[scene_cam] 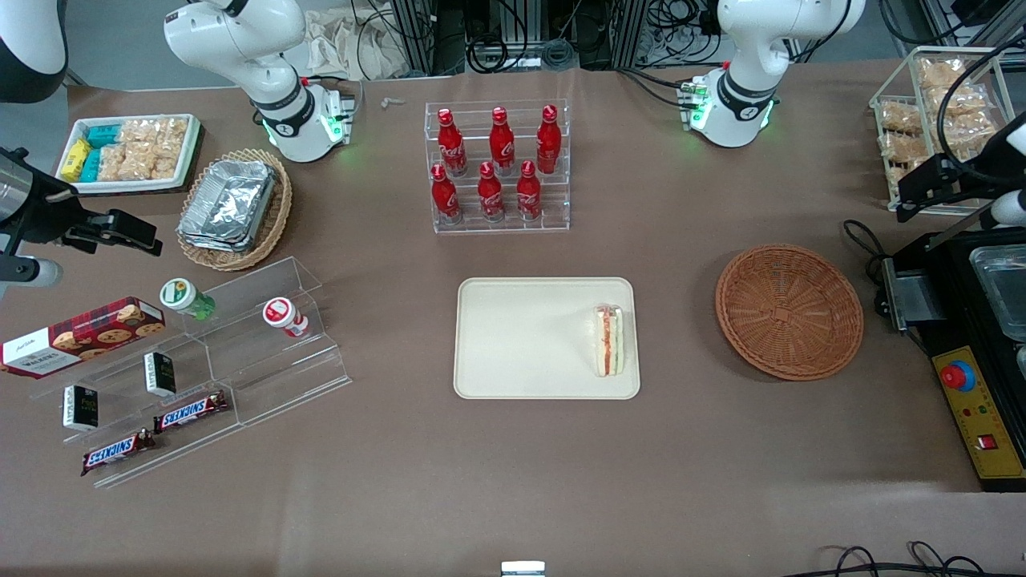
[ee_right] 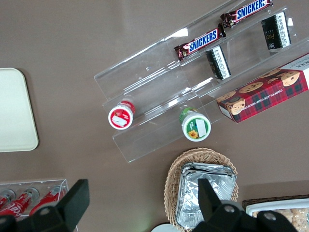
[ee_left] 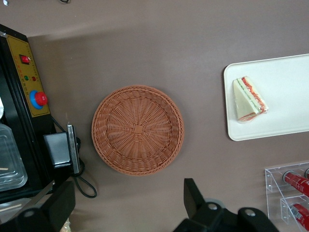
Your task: Place sandwich from basket to tray
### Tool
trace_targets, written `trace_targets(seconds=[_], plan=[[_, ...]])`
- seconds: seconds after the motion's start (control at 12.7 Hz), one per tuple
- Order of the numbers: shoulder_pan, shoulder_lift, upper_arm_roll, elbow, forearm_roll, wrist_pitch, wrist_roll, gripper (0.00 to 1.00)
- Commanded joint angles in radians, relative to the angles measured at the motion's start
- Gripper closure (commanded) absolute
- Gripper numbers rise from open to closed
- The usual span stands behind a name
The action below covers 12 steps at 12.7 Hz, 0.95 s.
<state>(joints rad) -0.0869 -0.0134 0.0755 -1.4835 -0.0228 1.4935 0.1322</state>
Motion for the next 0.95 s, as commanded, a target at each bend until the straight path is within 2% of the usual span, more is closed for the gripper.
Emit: trace_targets(seconds=[0.0,0.16,0.47,0.87], plan=[[-0.011,-0.107,0.001,-0.156,0.026,0.071,0.010,0.00],[-0.010,-0.181,-0.013,-0.297,0.026,0.181,-0.009,0.00],[-0.007,-0.163,-0.068,-0.287,0.027,0.177,-0.086,0.00],[-0.007,-0.131,-0.068,-0.242,0.026,0.145,-0.086,0.00]])
